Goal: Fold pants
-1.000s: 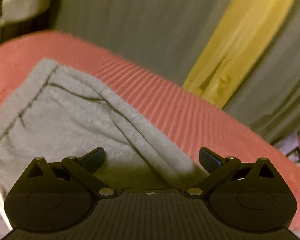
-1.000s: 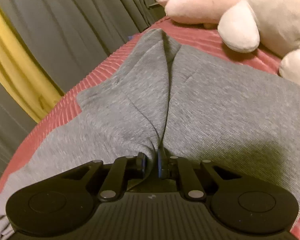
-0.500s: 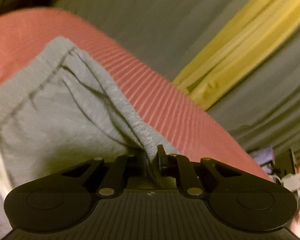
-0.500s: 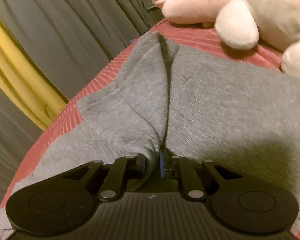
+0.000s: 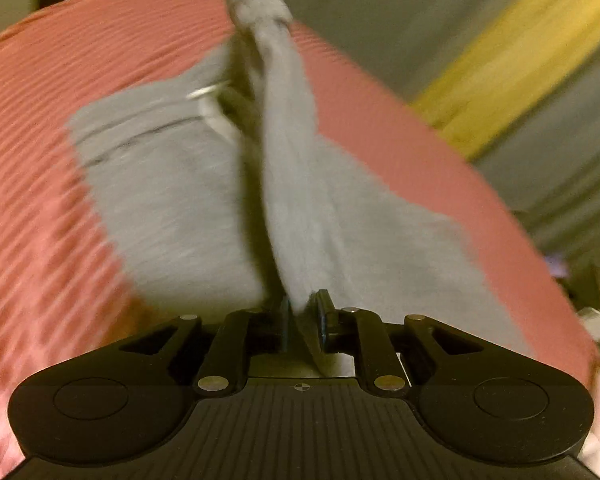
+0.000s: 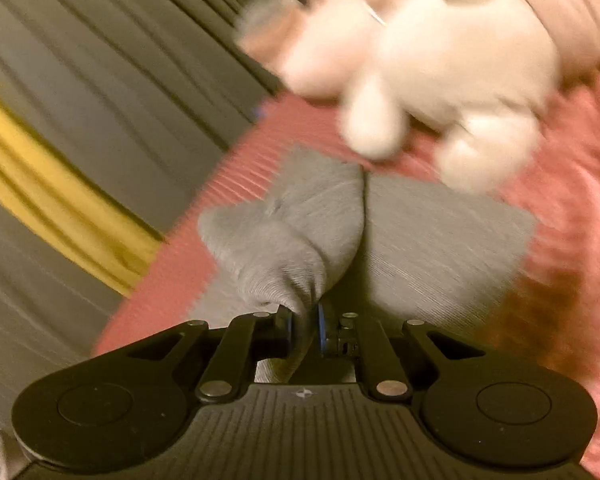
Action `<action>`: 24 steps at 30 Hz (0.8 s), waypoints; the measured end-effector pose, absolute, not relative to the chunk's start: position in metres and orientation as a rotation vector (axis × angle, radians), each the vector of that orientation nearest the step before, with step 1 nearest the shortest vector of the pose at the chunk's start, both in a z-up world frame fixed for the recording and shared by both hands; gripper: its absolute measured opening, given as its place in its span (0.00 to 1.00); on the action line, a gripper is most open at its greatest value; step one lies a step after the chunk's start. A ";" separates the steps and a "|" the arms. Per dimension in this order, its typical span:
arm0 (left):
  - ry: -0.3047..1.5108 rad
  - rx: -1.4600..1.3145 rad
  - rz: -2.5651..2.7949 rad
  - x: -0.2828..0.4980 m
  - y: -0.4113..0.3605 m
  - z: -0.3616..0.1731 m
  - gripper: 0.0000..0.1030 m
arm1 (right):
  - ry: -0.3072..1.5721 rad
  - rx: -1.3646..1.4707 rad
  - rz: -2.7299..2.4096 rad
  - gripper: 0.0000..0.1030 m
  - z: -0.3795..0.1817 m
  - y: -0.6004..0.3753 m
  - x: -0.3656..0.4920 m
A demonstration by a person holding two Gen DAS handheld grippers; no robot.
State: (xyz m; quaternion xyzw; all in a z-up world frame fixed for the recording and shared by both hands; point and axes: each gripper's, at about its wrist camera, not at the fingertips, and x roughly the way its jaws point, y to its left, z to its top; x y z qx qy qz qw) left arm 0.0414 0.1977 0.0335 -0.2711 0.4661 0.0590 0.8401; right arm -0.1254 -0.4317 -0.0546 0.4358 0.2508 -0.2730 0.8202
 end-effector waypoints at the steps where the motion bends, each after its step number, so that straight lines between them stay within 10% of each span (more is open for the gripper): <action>1: 0.971 -0.582 0.130 0.038 0.201 0.036 0.21 | 0.561 0.934 -0.610 0.12 -0.062 -0.432 -0.127; 4: 0.914 -0.595 0.162 0.037 0.214 0.046 0.77 | 0.600 0.977 -0.638 0.14 -0.080 -0.427 -0.132; 24: 0.937 -0.845 0.318 0.074 0.299 0.001 0.70 | 0.605 1.042 -0.560 0.34 -0.086 -0.429 -0.128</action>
